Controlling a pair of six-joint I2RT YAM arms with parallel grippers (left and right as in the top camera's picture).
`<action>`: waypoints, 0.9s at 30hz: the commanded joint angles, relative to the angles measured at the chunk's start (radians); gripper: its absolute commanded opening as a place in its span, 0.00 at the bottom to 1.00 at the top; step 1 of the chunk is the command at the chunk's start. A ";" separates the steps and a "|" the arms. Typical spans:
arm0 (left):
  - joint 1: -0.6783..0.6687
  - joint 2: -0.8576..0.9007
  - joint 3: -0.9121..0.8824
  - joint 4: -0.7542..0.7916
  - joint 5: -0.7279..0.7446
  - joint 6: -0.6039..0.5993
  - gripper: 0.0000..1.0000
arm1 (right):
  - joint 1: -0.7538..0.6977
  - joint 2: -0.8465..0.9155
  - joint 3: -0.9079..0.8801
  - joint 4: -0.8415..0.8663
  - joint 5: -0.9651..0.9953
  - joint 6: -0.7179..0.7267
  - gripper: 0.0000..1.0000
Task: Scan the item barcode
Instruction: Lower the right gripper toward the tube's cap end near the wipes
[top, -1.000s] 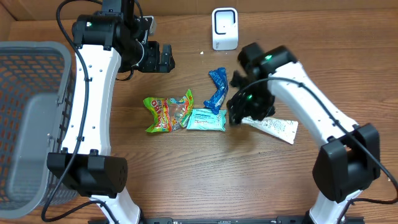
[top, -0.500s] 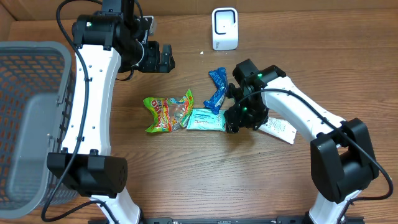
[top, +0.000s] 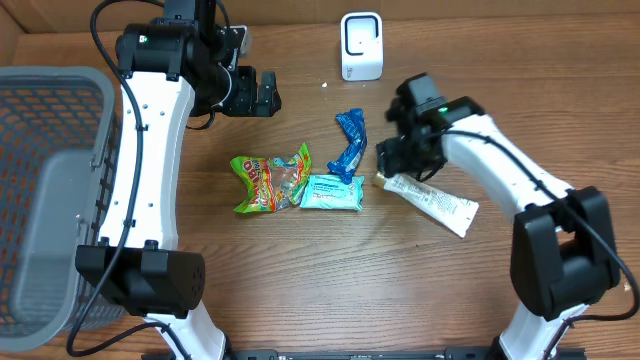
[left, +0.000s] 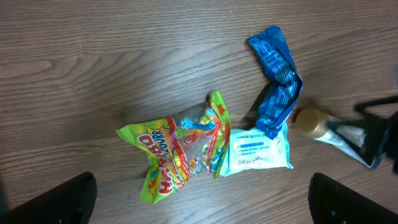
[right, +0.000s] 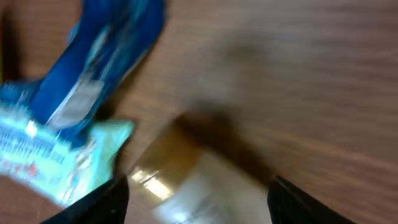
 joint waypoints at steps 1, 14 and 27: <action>-0.006 -0.005 0.017 0.000 -0.003 0.019 1.00 | -0.056 -0.006 0.003 0.021 -0.008 0.023 0.72; -0.006 -0.005 0.017 0.000 -0.003 0.019 1.00 | 0.012 -0.007 0.103 -0.276 -0.166 -0.248 0.81; -0.006 -0.005 0.017 0.000 -0.003 0.019 1.00 | 0.098 -0.007 0.051 -0.372 -0.166 -0.177 0.75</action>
